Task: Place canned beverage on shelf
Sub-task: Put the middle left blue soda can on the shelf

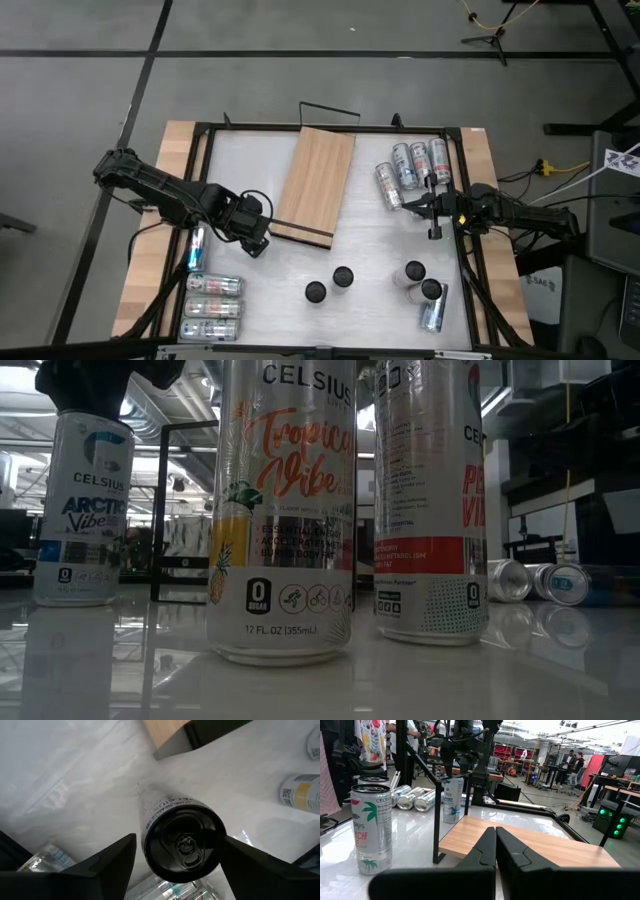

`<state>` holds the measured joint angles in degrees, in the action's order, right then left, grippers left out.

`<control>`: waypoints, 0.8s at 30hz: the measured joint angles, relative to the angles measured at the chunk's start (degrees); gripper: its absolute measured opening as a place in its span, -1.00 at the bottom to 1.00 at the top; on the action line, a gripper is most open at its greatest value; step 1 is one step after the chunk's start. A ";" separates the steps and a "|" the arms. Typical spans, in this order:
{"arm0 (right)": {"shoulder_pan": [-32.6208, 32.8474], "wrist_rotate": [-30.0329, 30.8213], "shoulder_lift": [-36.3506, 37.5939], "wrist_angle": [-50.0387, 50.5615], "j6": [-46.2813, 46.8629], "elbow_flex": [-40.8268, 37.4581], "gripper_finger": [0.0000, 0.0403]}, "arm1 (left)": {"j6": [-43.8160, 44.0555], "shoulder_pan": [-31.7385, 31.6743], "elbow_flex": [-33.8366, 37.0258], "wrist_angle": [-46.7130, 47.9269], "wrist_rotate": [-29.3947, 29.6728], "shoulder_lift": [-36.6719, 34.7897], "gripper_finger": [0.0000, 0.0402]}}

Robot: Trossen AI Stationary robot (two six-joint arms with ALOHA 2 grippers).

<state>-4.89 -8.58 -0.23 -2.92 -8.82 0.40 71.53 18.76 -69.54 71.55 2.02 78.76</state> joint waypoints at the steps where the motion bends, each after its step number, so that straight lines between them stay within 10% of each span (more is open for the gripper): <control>1: 0.00 -0.02 -0.02 0.00 0.00 0.00 -0.99 | 0.00 0.00 0.00 0.00 0.00 0.00 0.37; 24: 0.00 -0.02 0.00 0.02 -0.02 0.00 -0.99 | 0.11 0.95 -1.81 0.48 4.78 -2.51 0.37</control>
<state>-4.89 -8.60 -0.23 -2.90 -8.84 0.40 71.64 19.72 -71.35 72.03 6.81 76.25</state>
